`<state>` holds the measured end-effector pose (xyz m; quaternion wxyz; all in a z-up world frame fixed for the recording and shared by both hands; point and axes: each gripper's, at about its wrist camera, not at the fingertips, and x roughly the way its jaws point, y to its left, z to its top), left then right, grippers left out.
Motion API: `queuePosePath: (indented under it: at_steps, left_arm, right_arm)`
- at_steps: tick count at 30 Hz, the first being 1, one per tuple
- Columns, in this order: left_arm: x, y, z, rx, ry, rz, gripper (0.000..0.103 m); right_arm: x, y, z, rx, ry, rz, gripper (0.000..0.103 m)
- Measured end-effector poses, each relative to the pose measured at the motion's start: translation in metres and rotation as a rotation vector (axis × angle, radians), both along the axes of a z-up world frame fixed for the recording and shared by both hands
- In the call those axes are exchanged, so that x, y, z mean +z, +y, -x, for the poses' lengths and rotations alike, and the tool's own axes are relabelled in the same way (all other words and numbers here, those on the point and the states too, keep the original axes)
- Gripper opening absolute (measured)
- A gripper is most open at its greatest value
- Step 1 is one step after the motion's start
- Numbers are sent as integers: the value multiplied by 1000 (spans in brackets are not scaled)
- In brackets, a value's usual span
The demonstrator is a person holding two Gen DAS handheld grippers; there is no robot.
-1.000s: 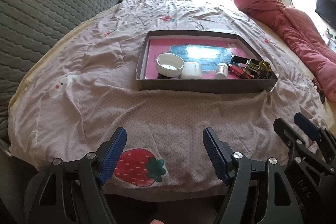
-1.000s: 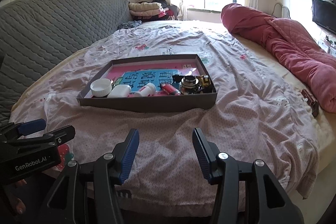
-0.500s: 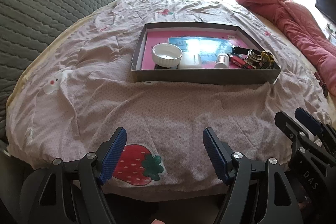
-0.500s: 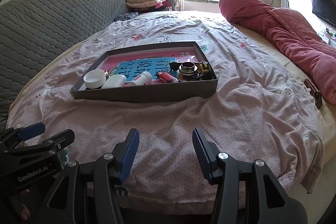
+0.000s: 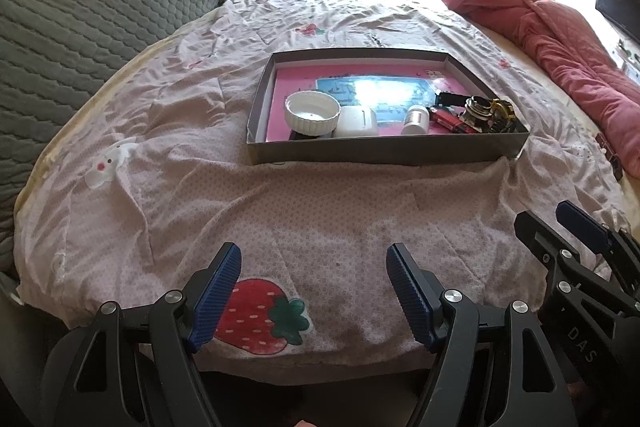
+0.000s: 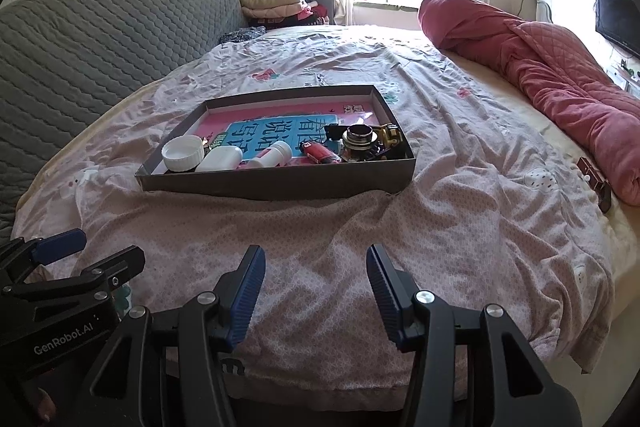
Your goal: Organize rigid objects
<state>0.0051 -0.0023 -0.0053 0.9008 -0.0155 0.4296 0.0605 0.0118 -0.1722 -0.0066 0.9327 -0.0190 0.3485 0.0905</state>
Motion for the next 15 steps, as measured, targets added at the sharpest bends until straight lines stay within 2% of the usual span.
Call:
queuePosePath:
  at_steps: [15]
  left_arm:
    - [0, 1, 0, 3, 3, 2, 76]
  right_arm:
    - [0, 5, 1, 12, -6, 32, 52]
